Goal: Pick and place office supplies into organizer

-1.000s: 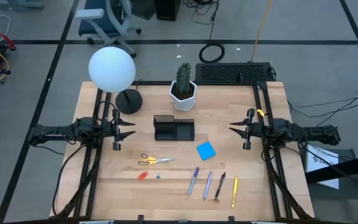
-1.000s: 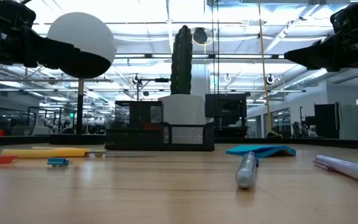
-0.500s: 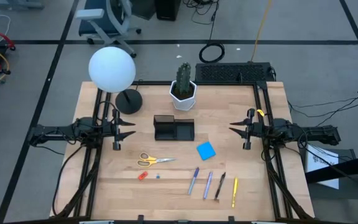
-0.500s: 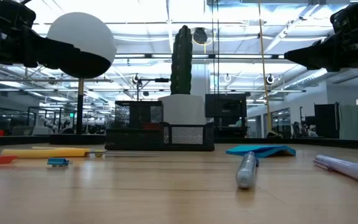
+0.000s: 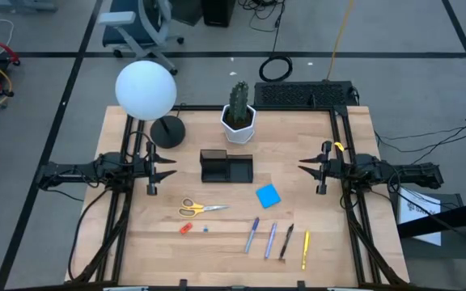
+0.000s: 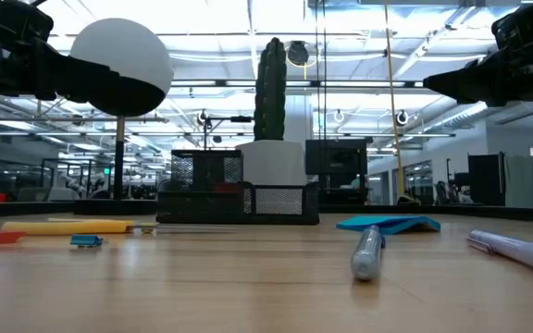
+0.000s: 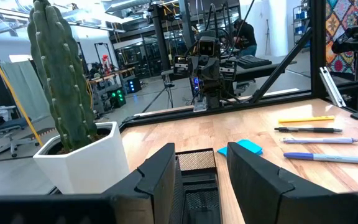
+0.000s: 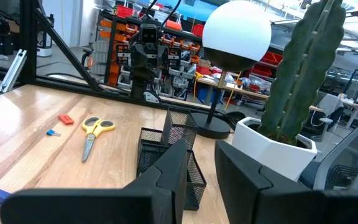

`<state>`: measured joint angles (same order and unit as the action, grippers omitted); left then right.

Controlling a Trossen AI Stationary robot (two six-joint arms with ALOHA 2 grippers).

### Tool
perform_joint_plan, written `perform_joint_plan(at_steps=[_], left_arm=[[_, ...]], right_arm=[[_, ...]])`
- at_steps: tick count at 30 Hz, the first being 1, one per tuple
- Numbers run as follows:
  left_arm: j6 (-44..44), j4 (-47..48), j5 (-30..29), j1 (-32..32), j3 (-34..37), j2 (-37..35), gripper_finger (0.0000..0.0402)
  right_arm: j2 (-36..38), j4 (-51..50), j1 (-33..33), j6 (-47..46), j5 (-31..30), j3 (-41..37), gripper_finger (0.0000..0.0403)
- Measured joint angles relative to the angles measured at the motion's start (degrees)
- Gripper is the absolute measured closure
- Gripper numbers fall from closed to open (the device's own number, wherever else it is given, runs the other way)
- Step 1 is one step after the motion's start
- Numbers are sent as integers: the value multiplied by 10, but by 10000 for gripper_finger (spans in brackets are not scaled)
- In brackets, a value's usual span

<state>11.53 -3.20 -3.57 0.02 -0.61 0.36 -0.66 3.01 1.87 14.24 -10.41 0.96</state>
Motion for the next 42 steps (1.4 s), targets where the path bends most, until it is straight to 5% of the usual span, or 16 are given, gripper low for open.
perform_joint_plan(at_steps=[21, 42], left_arm=[[-28, -45, -6, 0, 0, 0, 249], [-184, -111, 11, 0, 0, 0, 249]], right_arm=[[0, 35, 0, 24, 0, 0, 328], [0, 96, 0, -226, 0, 0, 328]])
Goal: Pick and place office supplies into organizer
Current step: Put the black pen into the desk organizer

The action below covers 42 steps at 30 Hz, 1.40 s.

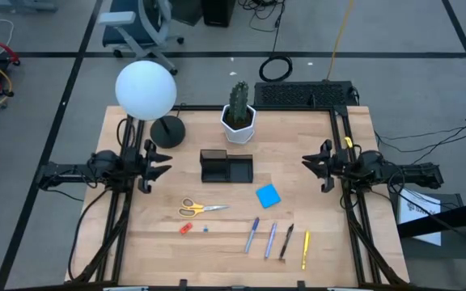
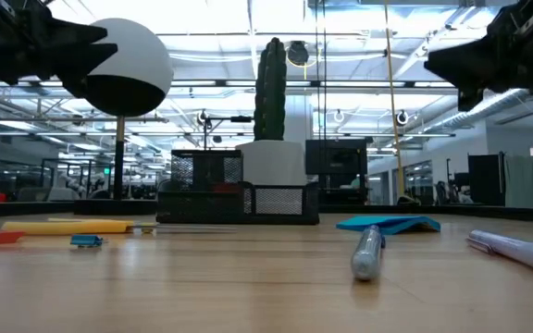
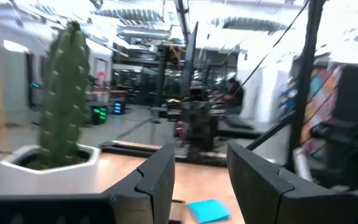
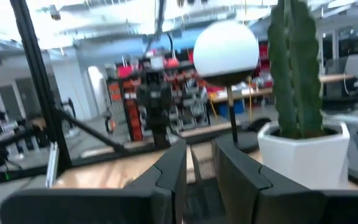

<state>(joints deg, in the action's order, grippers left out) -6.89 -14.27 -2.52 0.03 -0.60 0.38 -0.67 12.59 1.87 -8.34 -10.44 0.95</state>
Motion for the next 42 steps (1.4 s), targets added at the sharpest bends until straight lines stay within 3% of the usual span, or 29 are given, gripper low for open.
perform_joint_plan(at_steps=[8, 16, 24, 30, 42], left_arm=[[-65, -42, 8, 0, 0, 0, 249], [-65, -142, 41, 0, -1, 0, 249], [-49, -78, 41, 0, -69, 15, 250], [-36, -79, 42, 1, -135, 99, 250], [25, -75, 39, 53, -304, 350, 250]], right_arm=[[0, 94, 0, 0, 2, 0, 328], [0, 137, 0, -6, 22, 2, 328], [-25, 140, 0, 1, 80, 55, 328], [-100, 155, 1, 32, 97, 112, 328], [-304, 182, 38, 118, 106, 245, 328]])
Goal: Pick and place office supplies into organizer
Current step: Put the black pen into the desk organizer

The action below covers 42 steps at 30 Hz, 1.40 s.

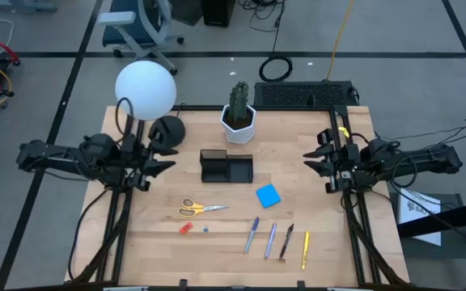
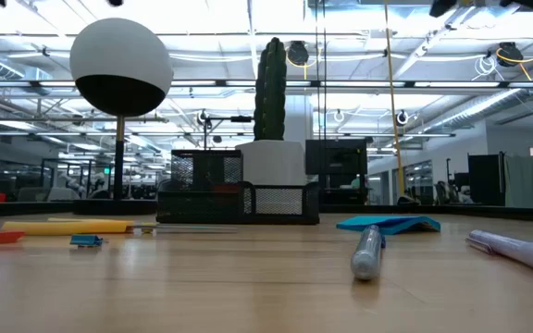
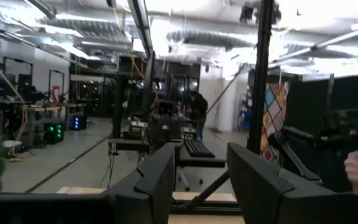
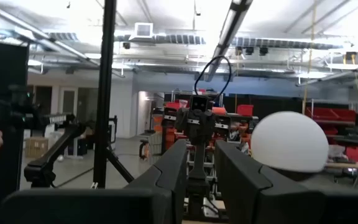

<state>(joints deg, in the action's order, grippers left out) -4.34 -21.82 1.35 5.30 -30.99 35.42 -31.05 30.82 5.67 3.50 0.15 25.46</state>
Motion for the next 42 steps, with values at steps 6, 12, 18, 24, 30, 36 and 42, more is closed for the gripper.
perform_joint_plan(at_steps=[6, 12, 18, 24, 30, 36, 42], left_arm=[[22, 93, -76, 45, -93, 60, 250], [54, 173, -222, 116, -166, 89, 250], [76, 226, -449, 189, -201, 100, 250], [83, 236, -569, 237, -203, 99, 250], [128, 236, -569, 257, -203, 100, 250], [133, 236, -569, 259, -203, 100, 250], [132, 236, -569, 258, -203, 100, 250]], right_arm=[[-58, -2, 35, 49, -27, 52, 328], [-99, -3, 86, 103, -155, 84, 328], [-131, -4, 138, 156, -322, 104, 328], [-165, -3, 194, 202, -466, 129, 328], [-213, -2, 241, 244, -604, 165, 328], [-256, -2, 260, 281, -704, 188, 328], [-280, -2, 263, 293, -723, 191, 328]])
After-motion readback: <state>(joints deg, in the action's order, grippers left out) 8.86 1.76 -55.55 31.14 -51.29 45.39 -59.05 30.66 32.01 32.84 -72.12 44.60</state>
